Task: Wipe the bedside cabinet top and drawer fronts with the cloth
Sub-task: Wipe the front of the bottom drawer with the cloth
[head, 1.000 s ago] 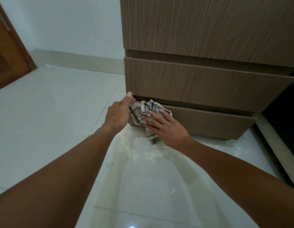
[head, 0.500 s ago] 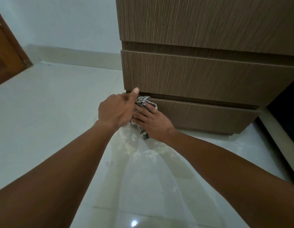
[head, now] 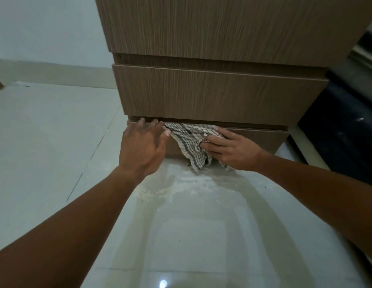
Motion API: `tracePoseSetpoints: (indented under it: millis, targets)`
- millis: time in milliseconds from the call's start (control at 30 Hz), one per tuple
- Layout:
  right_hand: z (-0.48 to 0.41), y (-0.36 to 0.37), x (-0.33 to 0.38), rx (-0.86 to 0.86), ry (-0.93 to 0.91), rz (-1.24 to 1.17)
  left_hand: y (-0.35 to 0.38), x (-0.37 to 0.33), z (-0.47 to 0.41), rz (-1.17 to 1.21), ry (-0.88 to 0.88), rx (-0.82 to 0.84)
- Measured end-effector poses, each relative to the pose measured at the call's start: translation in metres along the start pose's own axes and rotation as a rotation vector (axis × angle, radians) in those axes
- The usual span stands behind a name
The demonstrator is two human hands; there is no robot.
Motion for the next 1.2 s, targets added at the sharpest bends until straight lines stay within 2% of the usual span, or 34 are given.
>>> tracePoseSetpoints:
  millis: [100, 267, 367, 533, 633, 700, 833, 1000, 1067, 1133, 1200]
  targets:
    - [0.017, -0.008, -0.014, 0.036, 0.041, -0.008, 0.005, -0.022, -0.002, 0.03, 0.036, 0.022]
    - [-0.006, -0.034, -0.016, -0.096, 0.246, -0.093, 0.001, -0.038, -0.01, 0.08, -0.009, 0.06]
    - [0.003, -0.039, -0.025, -0.155, 0.499, -0.2, -0.002, -0.031, -0.011, 0.034, -0.007, 0.156]
    - [0.088, -0.026, -0.034, -0.142, 1.051, -0.361, 0.0, -0.032, -0.015, -0.033, -0.03, 0.29]
    - [0.12, -0.024, -0.033, -0.074, 1.224, -0.391, 0.004, -0.051, -0.015, -0.129, 0.0, 0.323]
    - [0.12, -0.024, -0.026, -0.04, 1.242, -0.382, 0.009, -0.069, -0.015, -0.091, 0.022, 0.317]
    - [0.091, -0.027, -0.016, -0.089, 1.248, -0.488, 0.021, -0.101, -0.018, -0.005, 0.026, 0.372]
    - [0.037, -0.033, -0.018, -0.259, 1.116, -0.618, 0.027, -0.113, -0.019, -0.047, 0.101, 0.312]
    - [0.037, -0.033, -0.022, -0.283, 1.087, -0.592, 0.026, -0.111, -0.019, -0.055, 0.121, 0.283]
    - [0.045, -0.03, -0.024, -0.239, 1.026, -0.474, 0.026, -0.11, -0.019, -0.075, 0.122, 0.276]
    - [0.061, -0.026, -0.027, -0.211, 1.048, -0.388, 0.022, -0.111, -0.017, -0.085, 0.101, 0.288]
Point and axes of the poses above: each hand's wrist, its own z-axis away from the middle knuckle, its own y-axis out of the palm, x = y × z, the point moved 6 cm from there along -z, towards the middle knuckle, and after that the axes turned 3 degrees about -x, right-handed, at the moved point
